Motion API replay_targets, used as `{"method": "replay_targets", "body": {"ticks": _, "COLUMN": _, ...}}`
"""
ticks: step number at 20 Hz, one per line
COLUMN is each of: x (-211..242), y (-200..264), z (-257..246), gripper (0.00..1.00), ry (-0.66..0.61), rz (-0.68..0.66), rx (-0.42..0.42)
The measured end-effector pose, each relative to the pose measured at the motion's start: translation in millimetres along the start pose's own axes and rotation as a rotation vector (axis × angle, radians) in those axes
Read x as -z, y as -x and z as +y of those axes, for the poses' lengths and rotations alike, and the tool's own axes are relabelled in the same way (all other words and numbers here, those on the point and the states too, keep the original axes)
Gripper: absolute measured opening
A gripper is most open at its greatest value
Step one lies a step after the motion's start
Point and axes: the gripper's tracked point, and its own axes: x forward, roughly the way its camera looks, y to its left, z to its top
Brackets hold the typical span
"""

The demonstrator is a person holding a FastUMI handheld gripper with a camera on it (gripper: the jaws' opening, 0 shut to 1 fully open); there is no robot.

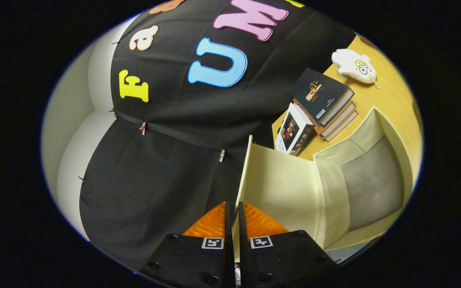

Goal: Open the storage box then place both shoes into the box .Put the left shoe in first, then the right shoe, with the right side of both shoes facing outward in a uniform manner.

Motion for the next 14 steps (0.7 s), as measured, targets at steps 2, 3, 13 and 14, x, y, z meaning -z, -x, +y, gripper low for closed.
{"method": "replay_targets", "body": {"ticks": 2, "x": 9.7, "y": -17.4, "z": 3.6, "gripper": 0.09, "ry": 0.0, "rz": 0.001, "rx": 0.004}}
{"method": "replay_targets", "body": {"ticks": 3, "x": 13.5, "y": -25.6, "z": 4.3, "gripper": 0.1, "ry": 0.001, "rz": 0.002, "rx": 0.005}}
{"method": "replay_targets", "body": {"ticks": 13, "x": 15.1, "y": -55.8, "z": 0.0, "gripper": 0.48, "ry": 0.084, "rz": -0.052, "rx": 0.084}}
{"method": "replay_targets", "body": {"ticks": 14, "x": 11.4, "y": -54.1, "z": -3.9, "gripper": 0.57, "ry": 0.092, "rz": -0.062, "rx": 0.099}}
